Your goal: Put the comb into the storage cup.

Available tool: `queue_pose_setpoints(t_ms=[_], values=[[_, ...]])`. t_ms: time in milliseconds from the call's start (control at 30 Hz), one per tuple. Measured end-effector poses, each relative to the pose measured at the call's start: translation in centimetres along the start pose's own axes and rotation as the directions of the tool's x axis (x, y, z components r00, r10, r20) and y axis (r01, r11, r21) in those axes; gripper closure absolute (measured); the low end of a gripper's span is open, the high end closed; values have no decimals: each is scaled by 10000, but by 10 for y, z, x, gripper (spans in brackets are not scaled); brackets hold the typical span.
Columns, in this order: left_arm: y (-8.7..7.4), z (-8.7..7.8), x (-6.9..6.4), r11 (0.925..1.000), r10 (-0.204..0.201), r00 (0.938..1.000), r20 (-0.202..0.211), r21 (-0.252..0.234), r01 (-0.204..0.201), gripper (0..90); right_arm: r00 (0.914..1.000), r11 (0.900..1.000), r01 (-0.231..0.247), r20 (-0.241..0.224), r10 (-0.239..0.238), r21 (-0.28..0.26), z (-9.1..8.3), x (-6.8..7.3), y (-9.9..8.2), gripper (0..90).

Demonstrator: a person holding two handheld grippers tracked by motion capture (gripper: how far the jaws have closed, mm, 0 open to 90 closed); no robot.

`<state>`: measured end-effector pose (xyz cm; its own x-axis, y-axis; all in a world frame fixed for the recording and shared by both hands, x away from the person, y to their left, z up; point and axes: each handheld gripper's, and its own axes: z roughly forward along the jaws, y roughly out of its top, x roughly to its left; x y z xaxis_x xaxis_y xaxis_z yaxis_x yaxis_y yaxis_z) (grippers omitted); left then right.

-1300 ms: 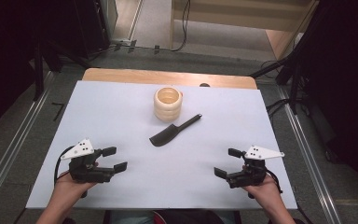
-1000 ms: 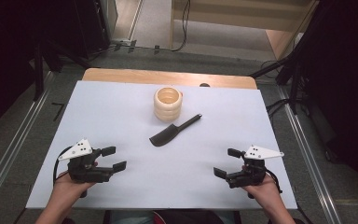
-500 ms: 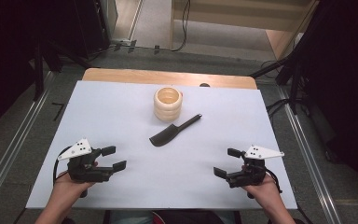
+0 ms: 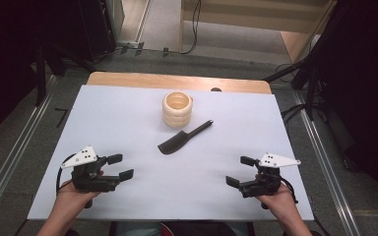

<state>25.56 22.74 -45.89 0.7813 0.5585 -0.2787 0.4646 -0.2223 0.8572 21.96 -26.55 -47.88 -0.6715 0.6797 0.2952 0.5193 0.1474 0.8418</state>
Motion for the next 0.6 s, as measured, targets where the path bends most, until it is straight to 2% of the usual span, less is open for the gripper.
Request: queue_pose_setpoints(t_ms=[400, 467, 600], values=[[0, 0, 0, 10000, -42, 10000, 21, 0, 42, 240, 10000, 10000, 38, 88, -38, -4, 0, -1, 1, 0], [0, 0, 0, 10000, -71, 10000, -6, -7, 71, 241, 9995, 9996, -265, 156, 266, -75, 0, -1, 4, 0], [0, 0, 1, 10000, -83, 10000, -27, -14, 83, 241, 9974, 9989, -442, 567, 449, -134, 1, -3, 7, 0]])
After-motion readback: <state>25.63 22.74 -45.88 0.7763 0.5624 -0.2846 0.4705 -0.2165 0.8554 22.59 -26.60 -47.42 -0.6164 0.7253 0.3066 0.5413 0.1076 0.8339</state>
